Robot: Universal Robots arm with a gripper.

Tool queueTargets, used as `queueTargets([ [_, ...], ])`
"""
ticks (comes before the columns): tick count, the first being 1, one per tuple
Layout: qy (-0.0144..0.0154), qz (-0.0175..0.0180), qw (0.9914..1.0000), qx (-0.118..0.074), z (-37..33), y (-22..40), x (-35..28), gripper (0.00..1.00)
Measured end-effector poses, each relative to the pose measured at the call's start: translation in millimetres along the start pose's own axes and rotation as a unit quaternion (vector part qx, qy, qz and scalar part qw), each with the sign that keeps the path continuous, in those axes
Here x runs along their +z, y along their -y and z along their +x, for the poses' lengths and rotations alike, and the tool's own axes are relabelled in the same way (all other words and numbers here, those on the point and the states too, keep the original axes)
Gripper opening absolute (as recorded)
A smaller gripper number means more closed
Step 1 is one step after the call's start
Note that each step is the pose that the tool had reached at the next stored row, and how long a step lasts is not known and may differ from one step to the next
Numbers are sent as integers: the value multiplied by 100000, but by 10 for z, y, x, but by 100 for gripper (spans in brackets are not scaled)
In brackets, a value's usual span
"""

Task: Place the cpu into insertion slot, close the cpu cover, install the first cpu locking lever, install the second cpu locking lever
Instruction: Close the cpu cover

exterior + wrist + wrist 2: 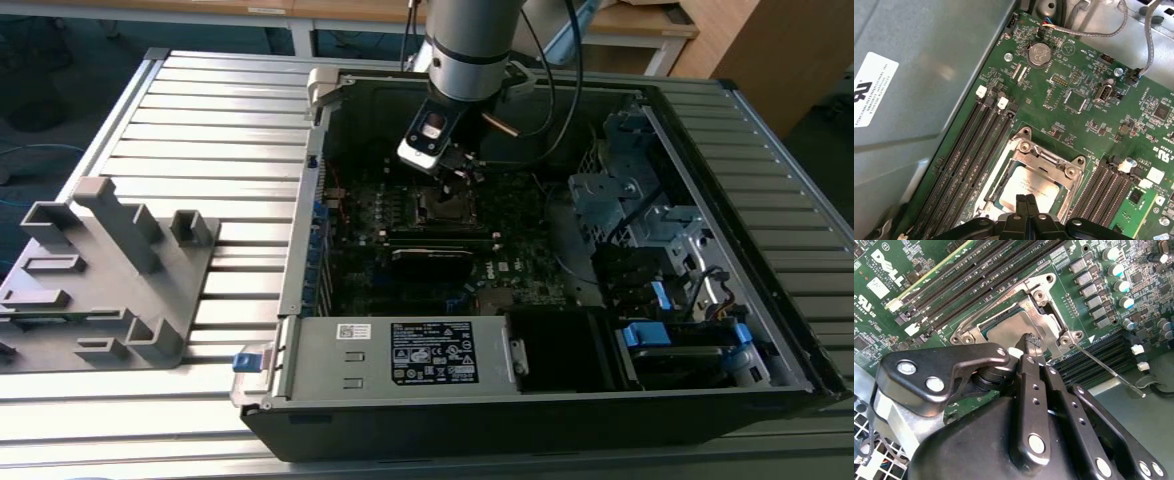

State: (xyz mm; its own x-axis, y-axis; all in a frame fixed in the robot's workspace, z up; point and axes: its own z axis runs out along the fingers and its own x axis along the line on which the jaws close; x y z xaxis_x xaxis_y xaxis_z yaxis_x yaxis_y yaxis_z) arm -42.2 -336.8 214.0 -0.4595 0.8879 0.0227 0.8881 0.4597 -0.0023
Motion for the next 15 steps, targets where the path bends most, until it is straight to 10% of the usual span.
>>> queueTargets([
  [7,6,102,99899,-4501,0,0,2,11],
  [15,-10,242,99345,-11422,0,0,5,11],
])
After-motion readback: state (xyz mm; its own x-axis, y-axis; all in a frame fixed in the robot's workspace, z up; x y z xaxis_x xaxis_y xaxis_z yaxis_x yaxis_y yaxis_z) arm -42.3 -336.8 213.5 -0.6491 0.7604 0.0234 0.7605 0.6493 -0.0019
